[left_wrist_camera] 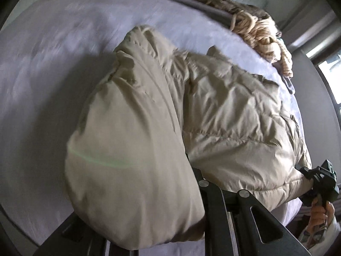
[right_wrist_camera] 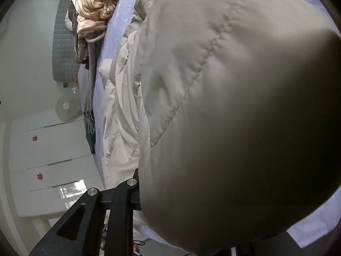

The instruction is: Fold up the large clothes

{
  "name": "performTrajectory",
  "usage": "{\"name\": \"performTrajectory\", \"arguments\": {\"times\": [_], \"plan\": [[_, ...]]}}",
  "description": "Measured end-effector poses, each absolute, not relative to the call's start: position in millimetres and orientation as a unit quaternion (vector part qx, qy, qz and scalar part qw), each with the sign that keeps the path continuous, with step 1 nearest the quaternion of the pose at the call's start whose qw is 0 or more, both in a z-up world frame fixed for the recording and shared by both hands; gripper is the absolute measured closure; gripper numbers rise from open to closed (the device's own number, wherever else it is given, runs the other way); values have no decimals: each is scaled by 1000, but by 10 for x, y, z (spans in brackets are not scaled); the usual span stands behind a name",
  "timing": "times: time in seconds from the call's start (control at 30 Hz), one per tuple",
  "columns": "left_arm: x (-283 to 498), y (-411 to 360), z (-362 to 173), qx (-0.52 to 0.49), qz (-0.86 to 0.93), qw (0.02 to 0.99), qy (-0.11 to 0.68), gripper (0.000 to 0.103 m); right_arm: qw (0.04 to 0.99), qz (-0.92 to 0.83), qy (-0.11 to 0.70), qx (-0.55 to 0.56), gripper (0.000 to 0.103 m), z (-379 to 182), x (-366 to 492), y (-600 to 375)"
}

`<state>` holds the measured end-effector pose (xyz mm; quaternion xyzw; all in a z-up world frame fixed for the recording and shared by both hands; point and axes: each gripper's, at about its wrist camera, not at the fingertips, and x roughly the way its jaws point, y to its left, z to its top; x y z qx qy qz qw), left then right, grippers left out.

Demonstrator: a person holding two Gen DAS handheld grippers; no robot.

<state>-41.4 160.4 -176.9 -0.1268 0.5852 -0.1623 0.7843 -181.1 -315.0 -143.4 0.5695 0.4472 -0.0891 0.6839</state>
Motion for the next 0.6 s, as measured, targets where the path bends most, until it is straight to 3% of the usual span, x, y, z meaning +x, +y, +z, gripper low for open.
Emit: {"name": "performTrajectory", "arguments": {"times": [0.07, 0.13, 0.43, 0.6], "plan": [[-564, 1690, -1804, -127, -127, 784, 594, 69, 681, -93, 457, 565, 73, -1448, -1934, -3133], [-658, 1795, -1784, -137, -98, 787, 593, 59, 681, -103, 464, 557, 60, -1433, -1971, -3126], [-870, 2198, -1633, -112, 9, 814, 570, 57, 690, -183, 488, 503, 55, -1187, -2269, -3244], [-721, 2292, -1859, -100, 30, 796, 596, 56, 682, -237, 512, 466, 54, -1242, -2343, -3299]]}}
